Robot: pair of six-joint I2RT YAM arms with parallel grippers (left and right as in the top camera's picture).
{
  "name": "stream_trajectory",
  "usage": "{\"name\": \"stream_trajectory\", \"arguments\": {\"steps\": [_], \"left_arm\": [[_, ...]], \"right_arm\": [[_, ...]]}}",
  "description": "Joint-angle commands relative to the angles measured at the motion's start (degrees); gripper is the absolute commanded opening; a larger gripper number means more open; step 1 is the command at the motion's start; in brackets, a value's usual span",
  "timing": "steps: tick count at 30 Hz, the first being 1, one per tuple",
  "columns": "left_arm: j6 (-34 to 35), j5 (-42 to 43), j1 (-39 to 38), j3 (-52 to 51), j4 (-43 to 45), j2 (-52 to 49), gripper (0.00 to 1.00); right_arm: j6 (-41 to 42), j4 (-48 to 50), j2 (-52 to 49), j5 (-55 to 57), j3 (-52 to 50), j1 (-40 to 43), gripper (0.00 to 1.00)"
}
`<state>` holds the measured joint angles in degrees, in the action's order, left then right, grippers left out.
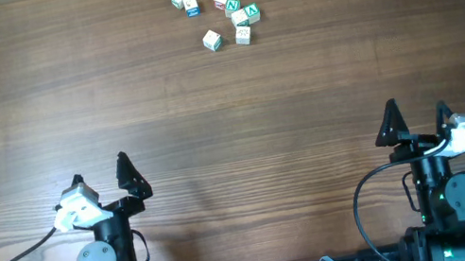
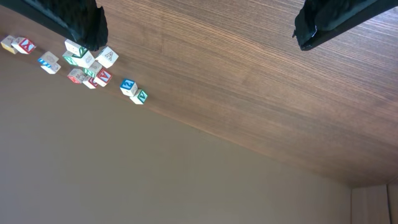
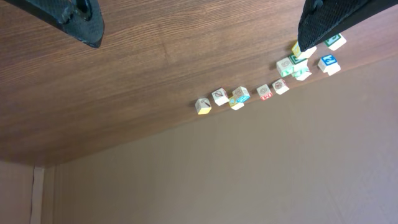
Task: Form a tower
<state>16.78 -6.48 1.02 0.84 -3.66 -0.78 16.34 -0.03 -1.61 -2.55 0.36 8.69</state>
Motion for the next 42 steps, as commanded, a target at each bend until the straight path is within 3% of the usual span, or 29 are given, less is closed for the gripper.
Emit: {"name": "stream_trajectory", "arguments": {"steps": [1, 27, 42], "left_arm": [[-0.96, 0.90, -0.44, -0.52, 0.04, 0.28, 1.00], [-0.94, 0.90, -0.44, -0.52, 0.26, 0.28, 1.00], [-1.03, 10.19, -0.44, 3.10, 2.40, -0.11, 1.00]], "right_arm": [[-0.76, 0.13, -0.33, -0.55, -0.07, 0.33, 1.00], [-0.76, 0.13, -0.33, -0.55, -0.07, 0.33, 1.00], [-0.74, 0.13, -0.33, -0.55, -0.07, 0.33, 1.00]]}}
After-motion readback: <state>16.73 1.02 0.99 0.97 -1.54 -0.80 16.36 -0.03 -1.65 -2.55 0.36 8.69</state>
